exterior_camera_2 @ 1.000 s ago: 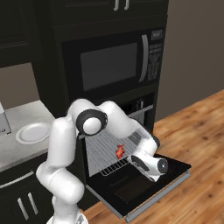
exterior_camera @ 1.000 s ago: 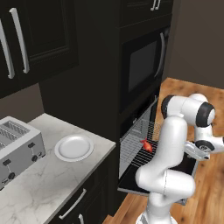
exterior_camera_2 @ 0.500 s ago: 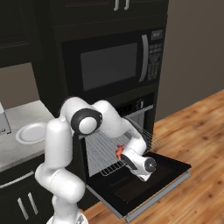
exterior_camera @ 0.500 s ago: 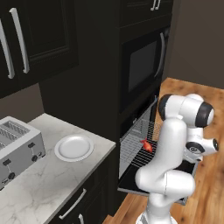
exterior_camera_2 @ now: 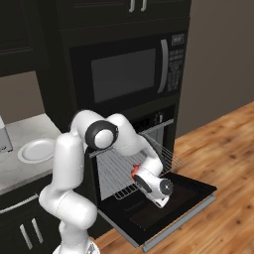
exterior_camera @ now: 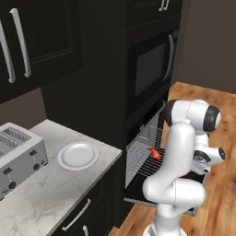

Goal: Place the fish on the rack of the oven, and slide the rack back inside. Close the oven door.

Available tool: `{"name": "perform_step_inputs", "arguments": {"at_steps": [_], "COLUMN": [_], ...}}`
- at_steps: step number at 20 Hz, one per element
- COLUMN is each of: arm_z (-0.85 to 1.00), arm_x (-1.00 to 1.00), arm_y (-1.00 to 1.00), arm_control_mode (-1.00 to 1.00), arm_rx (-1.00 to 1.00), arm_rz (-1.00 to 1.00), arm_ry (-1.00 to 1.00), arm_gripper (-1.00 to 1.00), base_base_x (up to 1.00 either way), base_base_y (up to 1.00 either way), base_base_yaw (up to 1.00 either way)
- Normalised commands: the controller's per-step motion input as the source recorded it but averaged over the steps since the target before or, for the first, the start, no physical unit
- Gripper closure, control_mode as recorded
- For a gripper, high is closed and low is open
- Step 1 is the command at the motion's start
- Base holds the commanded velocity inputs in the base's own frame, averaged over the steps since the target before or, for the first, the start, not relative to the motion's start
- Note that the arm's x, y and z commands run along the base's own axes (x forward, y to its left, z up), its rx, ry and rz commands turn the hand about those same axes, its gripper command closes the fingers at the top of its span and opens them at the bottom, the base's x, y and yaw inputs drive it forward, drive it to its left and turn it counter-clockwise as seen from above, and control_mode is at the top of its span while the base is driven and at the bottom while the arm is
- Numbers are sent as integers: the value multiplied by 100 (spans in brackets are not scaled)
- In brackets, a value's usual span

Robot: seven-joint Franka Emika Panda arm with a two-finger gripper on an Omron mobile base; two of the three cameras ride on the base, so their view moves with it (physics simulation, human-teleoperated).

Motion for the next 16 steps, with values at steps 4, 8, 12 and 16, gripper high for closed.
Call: {"name": "perform_step_inputs", "arguments": {"at_steps": [4, 8, 12, 16], "arm_z": [-14, -17, -18, -15], "arm_x": [14, 11, 10, 10], "arm_y": [8, 19, 33, 36], "arm_control_mode": [-100, -100, -100, -100], "arm_rx": [0, 2, 2, 3], "arm_rz": [0, 0, 0, 0], "arm_ry": [4, 3, 3, 2], "arm_gripper": [-100, -100, -100, -100], "base_base_x": [0, 0, 0, 0], "base_base_y": [0, 0, 0, 0], "base_base_yaw": [0, 0, 0, 0]}}
